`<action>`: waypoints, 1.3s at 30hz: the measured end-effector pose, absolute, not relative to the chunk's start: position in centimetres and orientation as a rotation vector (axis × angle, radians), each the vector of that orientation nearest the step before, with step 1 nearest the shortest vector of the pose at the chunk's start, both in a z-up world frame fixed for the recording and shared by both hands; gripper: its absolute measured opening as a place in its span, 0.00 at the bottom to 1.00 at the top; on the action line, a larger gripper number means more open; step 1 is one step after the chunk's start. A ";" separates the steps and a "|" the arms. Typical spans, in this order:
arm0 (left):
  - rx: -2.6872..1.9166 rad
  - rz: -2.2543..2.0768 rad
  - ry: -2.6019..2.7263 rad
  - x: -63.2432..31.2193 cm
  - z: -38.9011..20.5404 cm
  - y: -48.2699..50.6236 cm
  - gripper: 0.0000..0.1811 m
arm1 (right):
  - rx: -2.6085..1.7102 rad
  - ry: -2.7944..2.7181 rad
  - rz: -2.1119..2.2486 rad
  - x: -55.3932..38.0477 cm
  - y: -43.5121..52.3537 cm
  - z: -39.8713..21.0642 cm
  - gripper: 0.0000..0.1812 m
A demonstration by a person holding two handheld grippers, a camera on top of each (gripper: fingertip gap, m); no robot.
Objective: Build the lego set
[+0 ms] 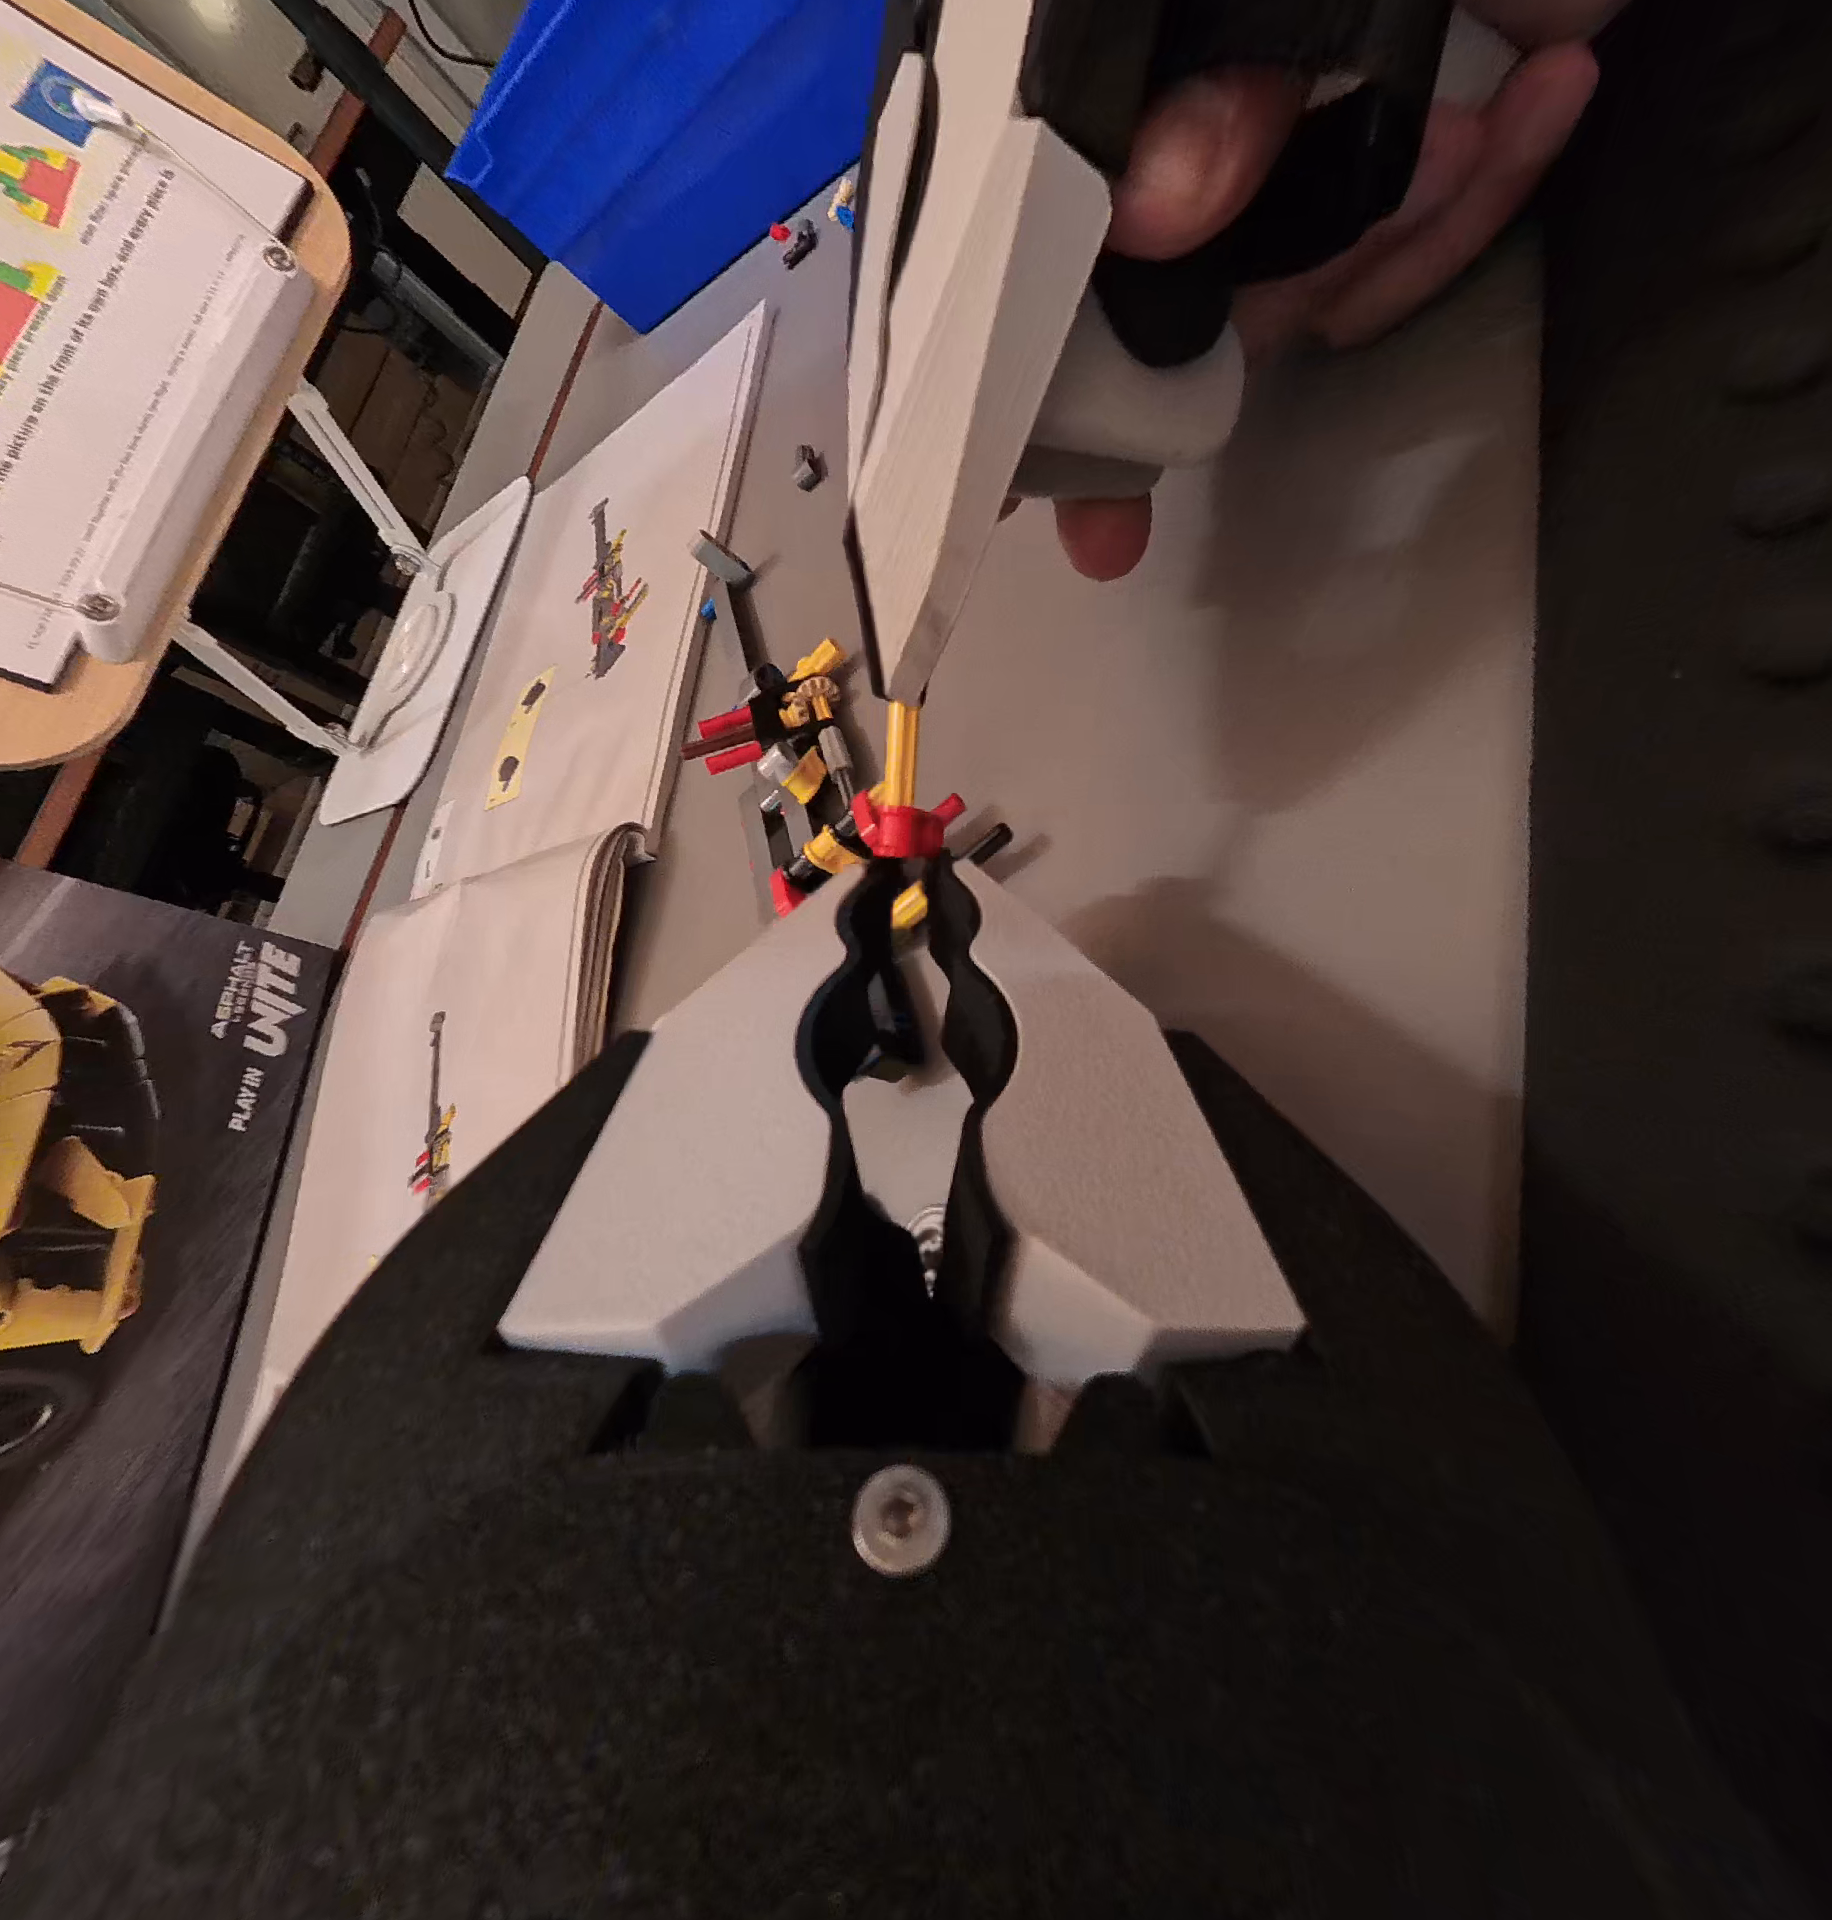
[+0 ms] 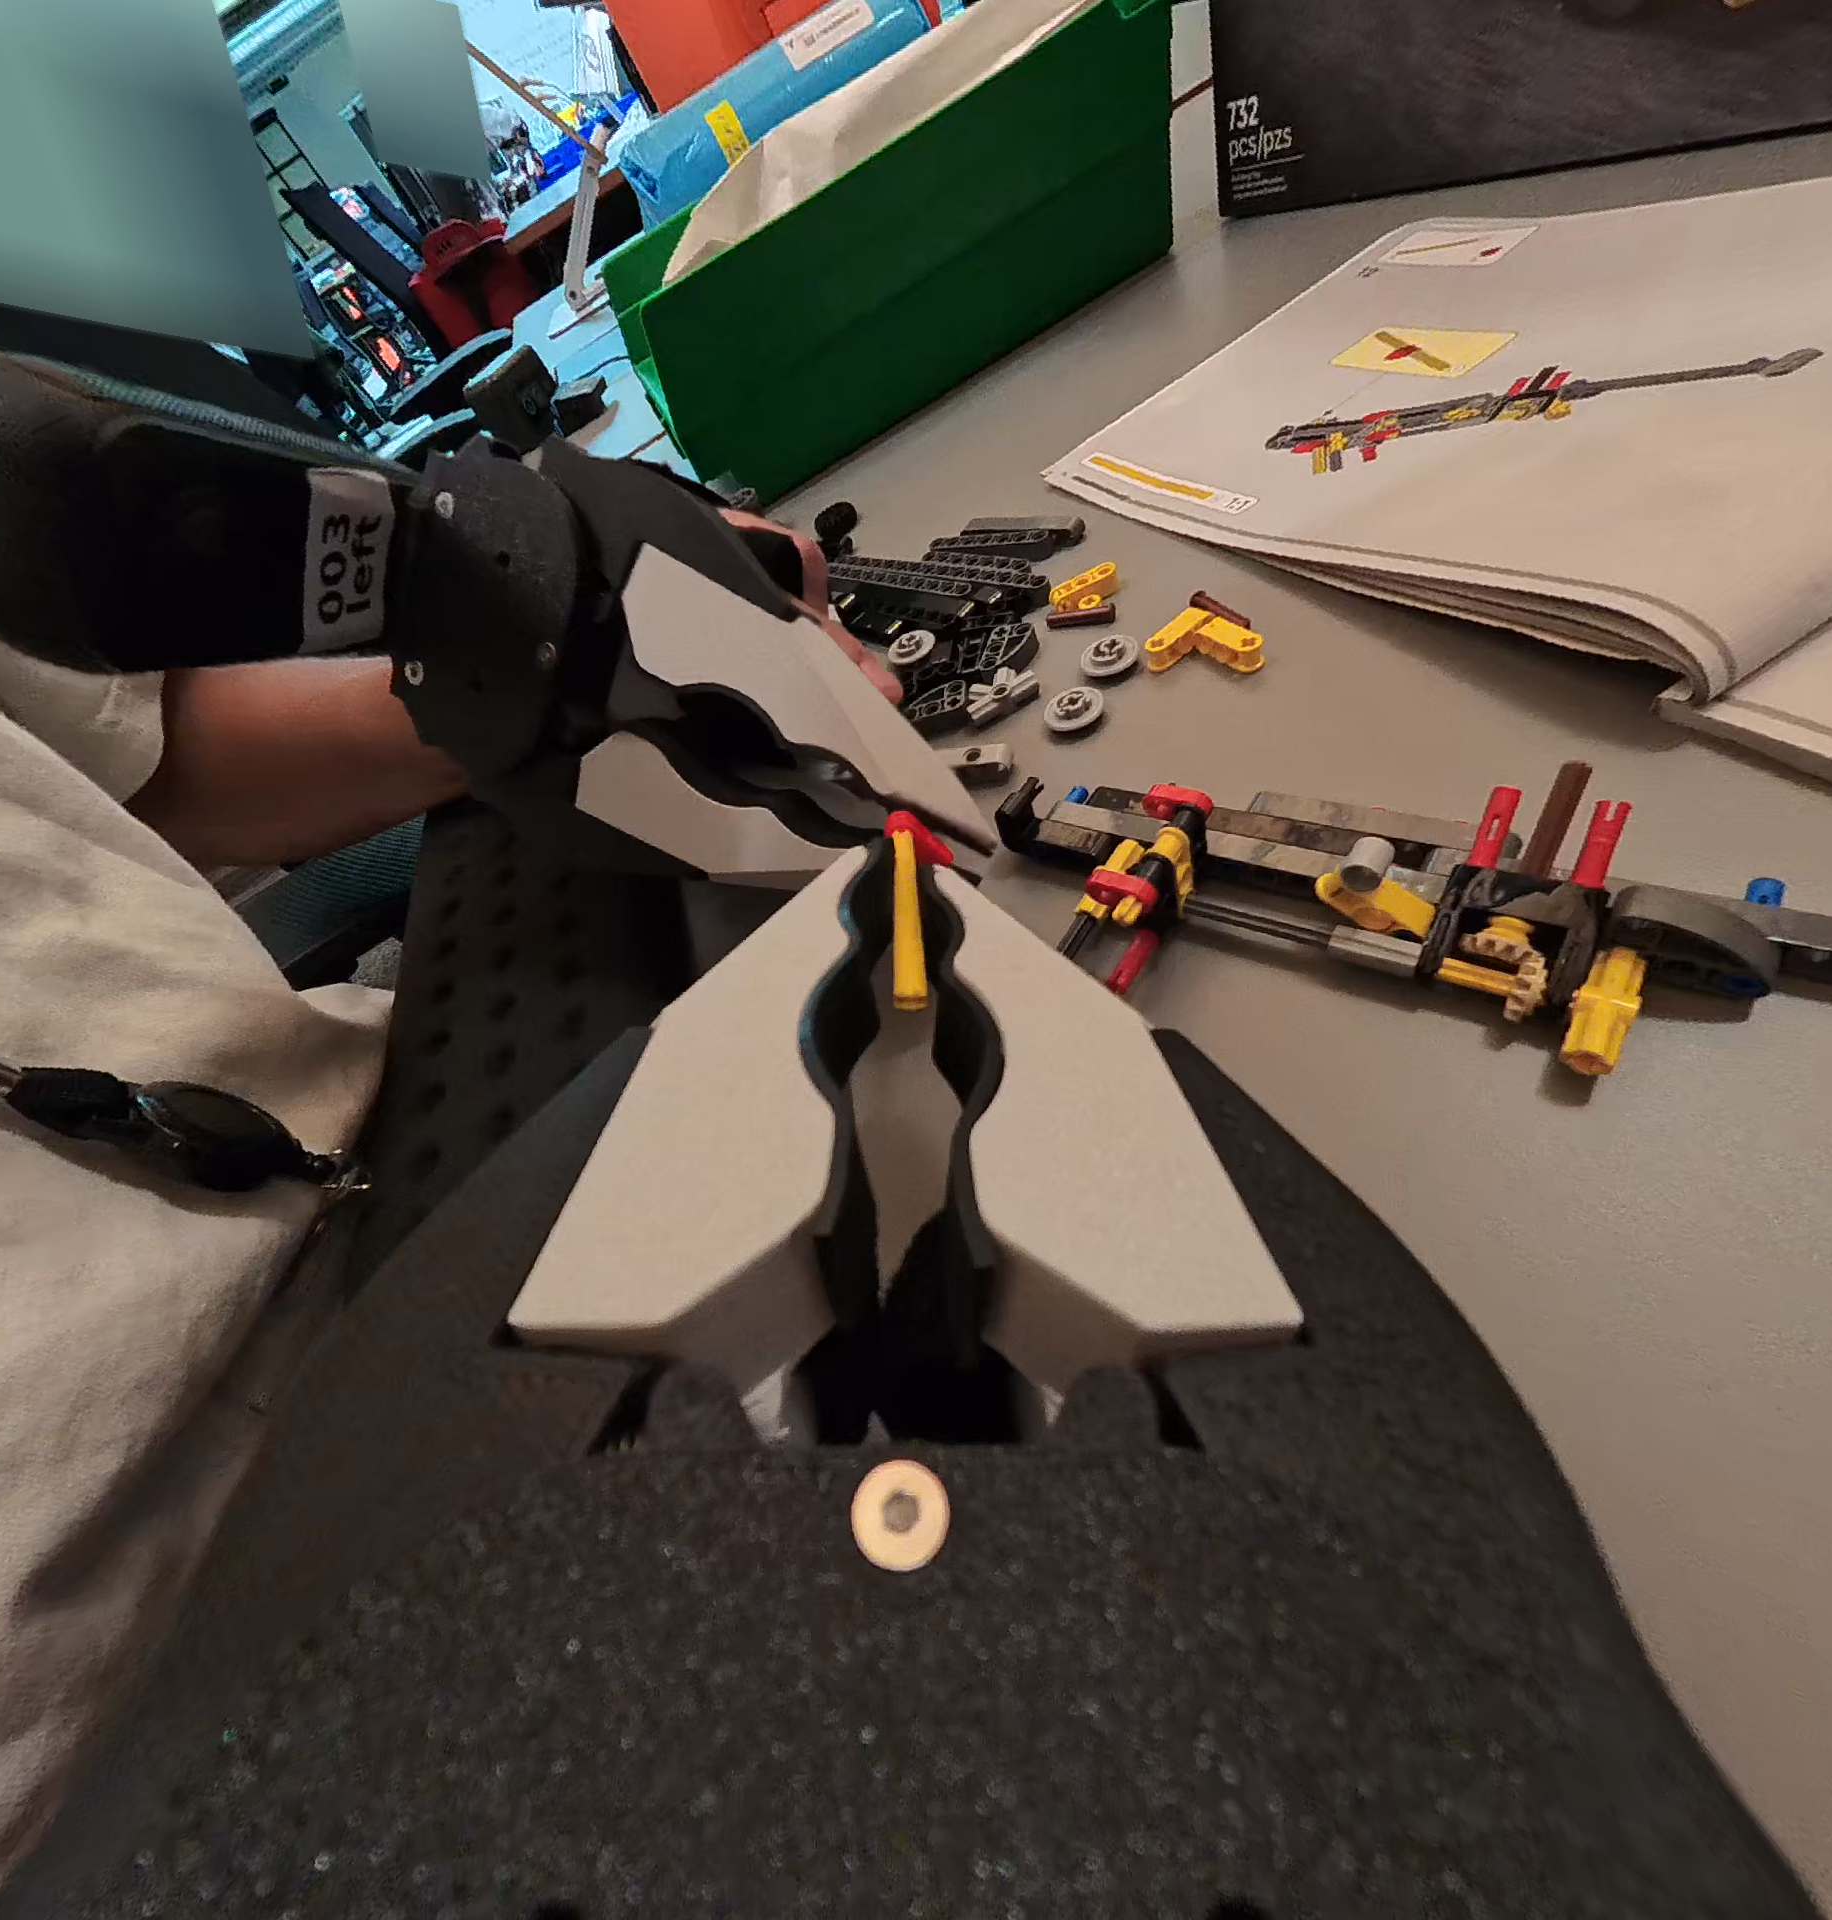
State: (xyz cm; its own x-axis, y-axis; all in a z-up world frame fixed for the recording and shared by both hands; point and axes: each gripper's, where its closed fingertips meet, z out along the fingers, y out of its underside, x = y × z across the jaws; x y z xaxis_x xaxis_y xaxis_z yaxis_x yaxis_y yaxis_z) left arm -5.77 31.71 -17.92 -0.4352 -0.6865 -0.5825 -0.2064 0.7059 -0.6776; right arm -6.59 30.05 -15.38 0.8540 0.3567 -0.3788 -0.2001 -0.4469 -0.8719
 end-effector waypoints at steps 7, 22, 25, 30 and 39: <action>-0.678 -0.630 1.907 -5.4 -16.8 32.4 0.00 | -1.910 -0.093 0.647 -6.4 30.1 -15.0 0.01; -0.647 -0.648 1.957 -5.7 -17.3 31.5 0.02 | -1.899 -0.140 0.659 -6.7 29.7 -14.8 0.01; -0.666 -0.711 1.983 -5.9 -17.4 31.1 0.02 | -1.897 -0.232 0.574 -7.0 29.3 -14.8 0.02; -0.683 -0.778 2.005 -6.2 -17.4 30.5 0.01 | -1.885 -0.295 0.515 -7.2 28.9 -14.7 0.02; -0.586 -0.681 2.011 -6.4 -17.5 30.0 0.01 | -1.900 -0.350 0.494 -7.6 28.5 -15.0 0.02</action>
State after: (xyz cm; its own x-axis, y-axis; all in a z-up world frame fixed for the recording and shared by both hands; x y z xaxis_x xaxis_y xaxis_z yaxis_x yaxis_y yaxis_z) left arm -6.41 30.00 -17.47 -0.4781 -0.6357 -0.6060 -0.1365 0.7354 -0.6638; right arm -7.56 28.48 -15.02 0.8699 0.4619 -0.1729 0.0100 -0.3670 -0.9302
